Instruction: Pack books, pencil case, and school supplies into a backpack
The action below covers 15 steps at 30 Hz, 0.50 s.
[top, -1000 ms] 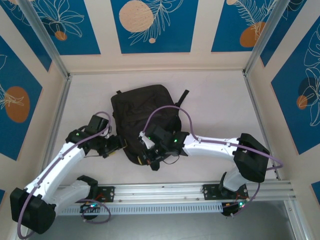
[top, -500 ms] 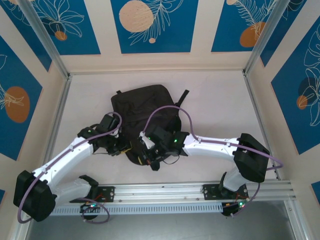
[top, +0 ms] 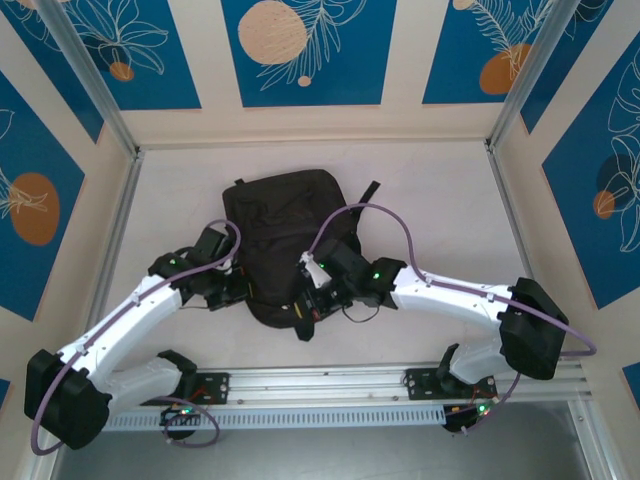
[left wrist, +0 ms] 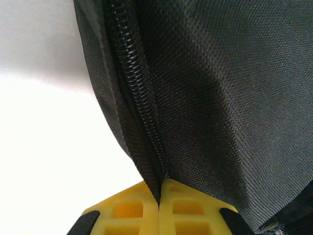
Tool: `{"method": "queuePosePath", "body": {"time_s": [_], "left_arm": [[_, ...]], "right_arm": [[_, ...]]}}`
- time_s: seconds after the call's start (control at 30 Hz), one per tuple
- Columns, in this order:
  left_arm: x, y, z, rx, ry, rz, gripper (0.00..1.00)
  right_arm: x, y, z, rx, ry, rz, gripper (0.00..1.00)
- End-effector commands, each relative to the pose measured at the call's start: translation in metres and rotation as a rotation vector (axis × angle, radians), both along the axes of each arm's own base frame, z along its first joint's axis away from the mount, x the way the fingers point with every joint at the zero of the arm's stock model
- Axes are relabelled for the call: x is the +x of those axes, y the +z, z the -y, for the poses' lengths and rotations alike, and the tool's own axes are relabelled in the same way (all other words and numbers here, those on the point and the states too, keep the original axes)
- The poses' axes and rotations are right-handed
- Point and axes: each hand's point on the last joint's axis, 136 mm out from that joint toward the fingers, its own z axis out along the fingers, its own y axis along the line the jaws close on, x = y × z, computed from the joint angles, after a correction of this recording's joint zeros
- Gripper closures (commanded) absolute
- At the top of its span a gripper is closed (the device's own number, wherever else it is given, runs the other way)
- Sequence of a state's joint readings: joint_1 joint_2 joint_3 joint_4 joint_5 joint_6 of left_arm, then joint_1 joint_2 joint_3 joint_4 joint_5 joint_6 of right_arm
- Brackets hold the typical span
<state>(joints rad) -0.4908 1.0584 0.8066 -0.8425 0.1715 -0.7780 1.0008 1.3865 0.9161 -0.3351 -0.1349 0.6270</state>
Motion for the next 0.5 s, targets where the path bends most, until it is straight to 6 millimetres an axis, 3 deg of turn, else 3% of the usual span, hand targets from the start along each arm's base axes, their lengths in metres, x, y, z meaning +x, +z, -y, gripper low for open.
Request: {"method": "queuePosePath", "body": {"time_s": [0.0, 0.2, 0.37, 0.4, 0.47], "left_arm": [[0.014, 0.015, -0.022, 0.104, 0.021, 0.077, 1.0], [0.031, 0.029, -0.038, 0.181, 0.031, 0.115, 1.0], [0.056, 0.031, -0.062, 0.201, 0.142, 0.112, 1.0], [0.059, 0.033, -0.065, 0.186, 0.167, 0.102, 0.98], [0.058, 0.036, -0.064, 0.138, 0.196, 0.093, 0.82]], "right_arm": [[-0.008, -0.002, 0.001, -0.005, 0.042, -0.021, 1.0], [-0.01, 0.0, -0.035, 0.02, 0.105, -0.04, 1.0], [0.002, 0.006, -0.071, 0.076, 0.095, -0.057, 1.0], [0.007, 0.005, -0.077, 0.077, 0.083, -0.06, 1.0], [0.015, 0.003, -0.088, 0.072, 0.059, -0.066, 1.0]]}}
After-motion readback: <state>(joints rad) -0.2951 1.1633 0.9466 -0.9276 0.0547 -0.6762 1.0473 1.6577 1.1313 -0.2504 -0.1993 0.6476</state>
